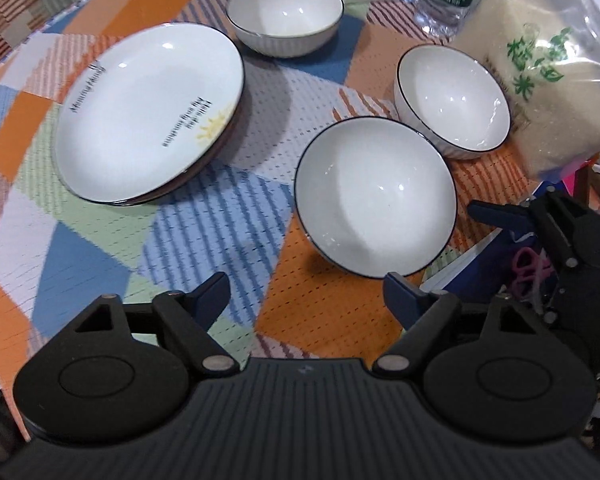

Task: Organize plates and bowls
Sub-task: 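Grip the white bowl rim with the left gripper while the right gripper grips it, then carry the white bowl beside the plate stack and open both grippers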

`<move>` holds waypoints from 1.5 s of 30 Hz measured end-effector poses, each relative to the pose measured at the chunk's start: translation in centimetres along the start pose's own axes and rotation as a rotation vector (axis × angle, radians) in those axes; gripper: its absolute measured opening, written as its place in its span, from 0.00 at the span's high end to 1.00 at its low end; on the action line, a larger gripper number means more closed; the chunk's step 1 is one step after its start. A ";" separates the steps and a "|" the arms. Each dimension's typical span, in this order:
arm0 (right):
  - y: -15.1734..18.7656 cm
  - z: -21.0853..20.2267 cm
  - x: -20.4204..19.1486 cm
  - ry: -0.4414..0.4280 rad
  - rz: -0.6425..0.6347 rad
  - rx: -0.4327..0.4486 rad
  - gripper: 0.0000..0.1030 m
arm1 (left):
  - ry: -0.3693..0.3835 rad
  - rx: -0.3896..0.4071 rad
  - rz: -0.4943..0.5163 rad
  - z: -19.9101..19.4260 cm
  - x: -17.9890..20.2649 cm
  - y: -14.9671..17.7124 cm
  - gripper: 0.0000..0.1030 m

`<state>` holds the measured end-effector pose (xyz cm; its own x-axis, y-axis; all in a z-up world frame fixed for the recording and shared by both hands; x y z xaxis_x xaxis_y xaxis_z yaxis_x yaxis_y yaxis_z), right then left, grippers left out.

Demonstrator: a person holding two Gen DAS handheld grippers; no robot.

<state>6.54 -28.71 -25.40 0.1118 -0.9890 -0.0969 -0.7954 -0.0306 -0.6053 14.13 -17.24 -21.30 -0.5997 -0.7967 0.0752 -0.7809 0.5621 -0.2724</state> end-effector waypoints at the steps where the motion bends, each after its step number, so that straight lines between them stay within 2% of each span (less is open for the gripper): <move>1: 0.0 0.4 0.1 -0.004 0.011 -0.002 0.08 | 0.011 0.000 -0.006 0.5 0.0 -0.1 0.23; 6: 0.2 2.4 0.3 0.005 0.021 0.001 0.08 | 0.042 0.028 -0.029 2.3 -0.1 -0.6 0.39; 9: 0.2 3.3 0.0 0.004 0.011 0.012 0.09 | 0.050 0.042 -0.016 3.4 0.1 -0.7 0.56; 11: 0.1 3.7 -0.2 -0.007 0.011 0.030 0.09 | 0.074 0.055 -0.023 3.9 0.2 -0.8 0.75; 12: 0.0 3.9 -0.3 -0.010 0.011 0.037 0.09 | 0.098 0.056 -0.028 4.0 0.4 -0.9 0.79; 22: -0.1 3.6 -1.6 0.001 -0.025 0.047 0.09 | 0.073 0.064 -0.041 2.8 0.0 0.5 0.79; 28: -1.2 2.5 -3.5 -0.036 -0.038 0.071 0.09 | 0.047 0.076 -0.078 0.2 -1.6 1.2 0.79; 34: -2.3 1.9 -6.9 -0.077 -0.128 0.091 0.09 | 0.005 0.084 -0.122 -2.1 -4.1 3.1 0.79; 37: -2.8 2.1 -8.6 -0.109 -0.164 0.097 0.09 | 0.006 0.087 -0.166 -3.1 -5.8 4.3 0.79; 41: -2.4 1.9 -10.6 -0.139 -0.236 0.099 0.10 | 0.057 0.042 -0.247 -3.4 -7.7 5.9 0.79; 45: -2.6 2.3 -11.1 -0.152 -0.264 0.087 0.10 | 0.052 0.071 -0.267 -3.4 -8.4 6.7 0.79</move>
<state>8.69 -17.31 -24.55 0.4008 -0.9153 -0.0403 -0.6735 -0.2646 -0.6902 13.39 -6.01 -20.47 -0.3838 -0.9010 0.2022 -0.8994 0.3151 -0.3030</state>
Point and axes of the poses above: each gripper's, at about its wrist camera, not at the fingertips, and z roughly the way its jaws point, x to its right, y to its underside, the point moved 7 cm from there along z, roughly the way its jaws point
